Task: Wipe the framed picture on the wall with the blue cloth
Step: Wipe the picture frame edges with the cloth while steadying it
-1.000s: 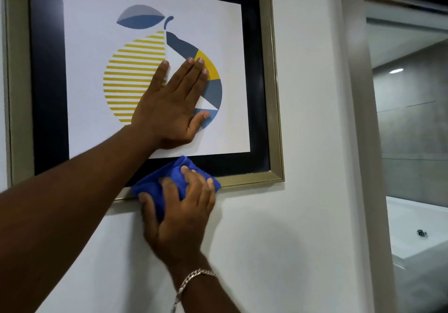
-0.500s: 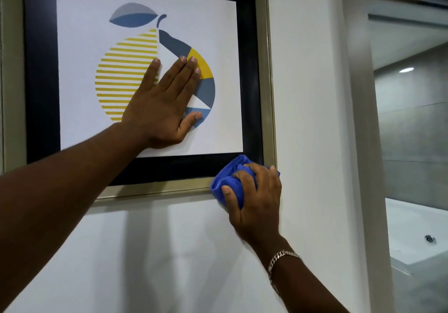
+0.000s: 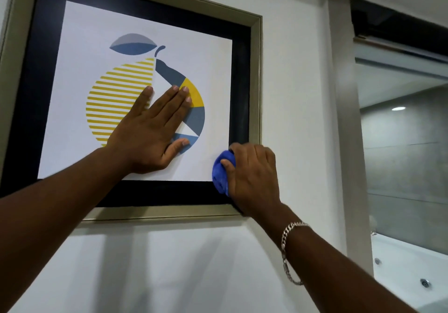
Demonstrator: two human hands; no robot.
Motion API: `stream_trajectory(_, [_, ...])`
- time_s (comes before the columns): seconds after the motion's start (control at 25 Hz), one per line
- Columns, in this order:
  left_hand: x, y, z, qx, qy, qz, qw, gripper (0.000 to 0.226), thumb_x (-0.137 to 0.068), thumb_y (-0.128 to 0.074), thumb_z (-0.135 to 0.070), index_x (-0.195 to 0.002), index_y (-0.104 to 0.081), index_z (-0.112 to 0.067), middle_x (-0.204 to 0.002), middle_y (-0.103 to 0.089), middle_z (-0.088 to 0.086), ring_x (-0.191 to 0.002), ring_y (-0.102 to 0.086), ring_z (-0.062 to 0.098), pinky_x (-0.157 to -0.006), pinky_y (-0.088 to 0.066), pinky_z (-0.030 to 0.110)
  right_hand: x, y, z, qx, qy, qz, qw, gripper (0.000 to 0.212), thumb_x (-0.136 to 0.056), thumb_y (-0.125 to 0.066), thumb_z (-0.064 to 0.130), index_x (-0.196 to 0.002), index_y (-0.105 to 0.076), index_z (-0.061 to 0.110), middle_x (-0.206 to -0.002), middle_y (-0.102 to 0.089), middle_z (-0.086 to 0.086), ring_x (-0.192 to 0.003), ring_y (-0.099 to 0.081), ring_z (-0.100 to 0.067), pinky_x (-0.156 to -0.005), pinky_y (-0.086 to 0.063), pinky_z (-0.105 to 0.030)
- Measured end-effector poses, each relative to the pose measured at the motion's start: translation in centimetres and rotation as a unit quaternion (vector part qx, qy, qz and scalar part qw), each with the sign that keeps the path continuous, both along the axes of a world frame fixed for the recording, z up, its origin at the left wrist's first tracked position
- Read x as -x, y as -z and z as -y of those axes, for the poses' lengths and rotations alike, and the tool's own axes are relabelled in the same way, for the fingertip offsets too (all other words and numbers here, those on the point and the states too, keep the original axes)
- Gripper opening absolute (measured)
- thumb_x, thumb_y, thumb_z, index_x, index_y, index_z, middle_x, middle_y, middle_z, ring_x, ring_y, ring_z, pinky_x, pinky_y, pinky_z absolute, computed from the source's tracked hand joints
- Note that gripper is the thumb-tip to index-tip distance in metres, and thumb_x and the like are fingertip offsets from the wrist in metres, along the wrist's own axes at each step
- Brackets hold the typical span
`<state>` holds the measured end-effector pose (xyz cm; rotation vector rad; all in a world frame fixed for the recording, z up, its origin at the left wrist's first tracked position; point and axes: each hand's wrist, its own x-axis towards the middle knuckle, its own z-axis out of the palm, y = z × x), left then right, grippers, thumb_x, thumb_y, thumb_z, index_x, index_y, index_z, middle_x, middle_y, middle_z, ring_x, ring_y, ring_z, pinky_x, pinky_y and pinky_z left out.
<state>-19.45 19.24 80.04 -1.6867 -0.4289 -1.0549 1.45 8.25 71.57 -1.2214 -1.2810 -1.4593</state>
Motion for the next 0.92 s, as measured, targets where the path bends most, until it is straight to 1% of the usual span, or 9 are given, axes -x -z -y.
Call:
stream_trajectory(0.24, [0.0, 0.1, 0.0, 0.011, -0.010, 0.003, 1.000, 0.078, -0.092, -0.023, -0.054, -0.152, -0.019, -0.004, -0.163, -0.016, 0.014, -0.151, -0.013, 0.026, -0.121, -0.014, 0.056, -0.4, -10.8, -0.8, -0.081, 0.048, 0.026, 0.995, 0.023, -0.093, -0.046, 0.030, -0.100, -0.056, 0.010, -0.092, -0.060, -0.012, -0.082, -0.052, -0.032, -0.076, -0.033, -0.041])
stream_trajectory(0.4, [-0.3, 0.7, 0.0, 0.024, -0.002, 0.019, 1.000, 0.075, -0.093, -0.024, -0.050, -0.153, -0.017, -0.005, -0.163, -0.015, 0.012, -0.151, -0.012, 0.026, -0.121, -0.014, 0.056, -0.6, -16.2, -1.3, -0.115, 0.061, 0.028, 0.991, 0.025, -0.095, -0.044, 0.031, -0.100, -0.056, 0.009, -0.091, -0.062, -0.013, -0.081, -0.054, -0.032, -0.071, -0.036, -0.041])
stream_trajectory(0.52, [-1.6, 1.4, 1.2, 0.107, 0.049, 0.066, 0.991, 0.072, -0.090, -0.030, -0.041, -0.153, -0.019, -0.008, -0.164, -0.014, 0.010, -0.152, -0.009, 0.026, -0.122, -0.010, 0.054, -0.5, -17.5, -1.0, -0.101, 0.045, 0.040, 0.993, 0.026, -0.095, -0.044, 0.031, -0.099, -0.055, 0.007, -0.087, -0.064, -0.015, -0.078, -0.056, -0.035, -0.069, -0.038, -0.042])
stream_trajectory(0.6, [-3.2, 1.6, 3.4, 0.196, 0.162, 0.100, 0.962, 0.066, -0.086, -0.040, -0.035, -0.146, -0.036, -0.006, -0.159, -0.029, 0.014, -0.148, -0.023, 0.030, -0.121, -0.017, 0.049, -0.2, -17.2, 0.0, -0.077, 0.019, 0.035, 0.996, 0.027, -0.096, -0.045, 0.032, -0.100, -0.053, 0.007, -0.087, -0.065, -0.016, -0.077, -0.057, -0.036, -0.070, -0.040, -0.043])
stream_trajectory(0.64, [-4.2, 2.0, 4.6, 0.238, 0.248, 0.127, 0.931, 0.059, -0.086, -0.043, -0.032, -0.138, -0.046, -0.005, -0.149, -0.042, 0.016, -0.139, -0.036, 0.032, -0.116, -0.028, 0.045, 0.0, -16.7, 0.7, -0.068, -0.006, 0.021, 0.997, 0.028, -0.096, -0.045, 0.033, -0.102, -0.053, 0.007, -0.087, -0.065, -0.015, -0.077, -0.058, -0.036, -0.070, -0.039, -0.043])
stream_trajectory(0.68, [-5.2, 2.5, 6.0, 0.291, 0.343, 0.157, 0.879, 0.052, -0.087, -0.044, -0.030, -0.132, -0.053, -0.006, -0.138, -0.054, 0.016, -0.129, -0.048, 0.030, -0.110, -0.038, 0.041, 0.3, -15.9, 1.2, -0.063, -0.038, 0.003, 0.997, 0.028, -0.095, -0.046, 0.034, -0.103, -0.052, 0.007, -0.087, -0.065, -0.014, -0.077, -0.058, -0.036, -0.071, -0.039, -0.042])
stream_trajectory(0.72, [-6.1, 3.0, 7.5, 0.355, 0.432, 0.183, 0.808, 0.046, -0.090, -0.043, -0.030, -0.128, -0.057, -0.009, -0.128, -0.061, 0.014, -0.120, -0.055, 0.027, -0.103, -0.046, 0.038, 0.6, -14.8, 1.8, -0.064, -0.077, -0.016, 0.995, 0.028, -0.095, -0.047, 0.034, -0.103, -0.052, 0.008, -0.086, -0.064, -0.013, -0.076, -0.058, -0.035, -0.072, -0.037, -0.040])
stream_trajectory(0.84, [-8.3, 5.4, 11.8, 0.549, 0.596, 0.225, 0.540, 0.032, -0.101, -0.037, -0.035, -0.124, -0.055, -0.019, -0.115, -0.066, 0.011, -0.105, -0.064, 0.024, -0.083, -0.057, 0.032, 1.9, -10.2, 3.5, -0.052, -0.188, -0.064, 0.979, 0.029, -0.094, -0.047, 0.038, -0.104, -0.050, 0.011, -0.089, -0.063, -0.006, -0.079, -0.058, -0.029, -0.075, -0.038, -0.041])
stream_trajectory(0.92, [-8.8, 7.4, 13.8, 0.594, 0.639, 0.241, 0.425, 0.044, -0.101, -0.032, -0.042, -0.129, -0.053, -0.015, -0.118, -0.066, 0.011, -0.102, -0.066, 0.021, -0.078, -0.060, 0.030, 2.8, -6.2, 4.6, 0.001, -0.229, -0.092, 0.969, 0.032, -0.094, -0.043, 0.042, -0.109, -0.049, 0.015, -0.098, -0.062, 0.000, -0.087, -0.057, -0.022, -0.080, -0.037, -0.040])
